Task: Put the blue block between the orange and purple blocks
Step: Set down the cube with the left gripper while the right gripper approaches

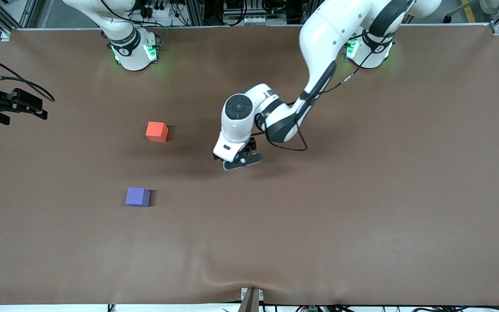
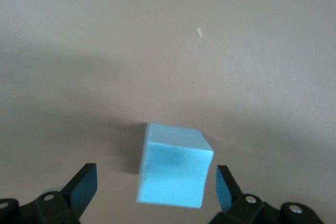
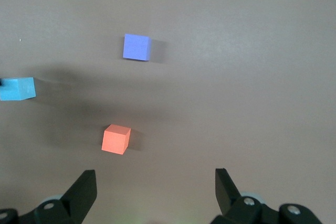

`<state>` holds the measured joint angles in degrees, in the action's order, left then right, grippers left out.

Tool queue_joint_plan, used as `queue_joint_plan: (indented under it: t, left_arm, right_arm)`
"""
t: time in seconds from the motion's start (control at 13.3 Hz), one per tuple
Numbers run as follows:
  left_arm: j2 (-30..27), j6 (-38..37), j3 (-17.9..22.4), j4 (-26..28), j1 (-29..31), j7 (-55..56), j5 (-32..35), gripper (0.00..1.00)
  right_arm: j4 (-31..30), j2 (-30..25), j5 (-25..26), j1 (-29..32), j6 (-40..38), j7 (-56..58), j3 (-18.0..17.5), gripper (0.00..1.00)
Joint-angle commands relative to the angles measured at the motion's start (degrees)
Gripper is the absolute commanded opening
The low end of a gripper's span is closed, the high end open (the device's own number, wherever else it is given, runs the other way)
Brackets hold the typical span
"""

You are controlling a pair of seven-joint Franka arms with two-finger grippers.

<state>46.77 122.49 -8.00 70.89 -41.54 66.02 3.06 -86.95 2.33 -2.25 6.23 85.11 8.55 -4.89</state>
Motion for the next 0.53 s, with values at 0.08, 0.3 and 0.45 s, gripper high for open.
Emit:
queue_joint_plan:
  t: [0.08, 0.3, 0.45]
  left_arm:
    - [-15.98, -14.51, 0.09, 3.47, 7.94, -16.31, 0.99, 1.0]
    - [-21.44, -23.92, 0.09, 3.73, 15.42, -18.03, 0.98, 1.0]
    - [-24.51, -29.3, 0.18, 3.65, 18.85, -18.9, 1.25, 1.0]
  right_arm:
    - [0.91, 2.93, -2.3, -4.8, -0.04, -0.03, -0.74, 1.0]
    - [0.91, 8.81, -8.02, -10.25, 5.91, -4.65, -0.65, 1.0]
    - [1.26, 13.64, -8.55, -15.6, 12.33, -12.38, -0.74, 1.0]
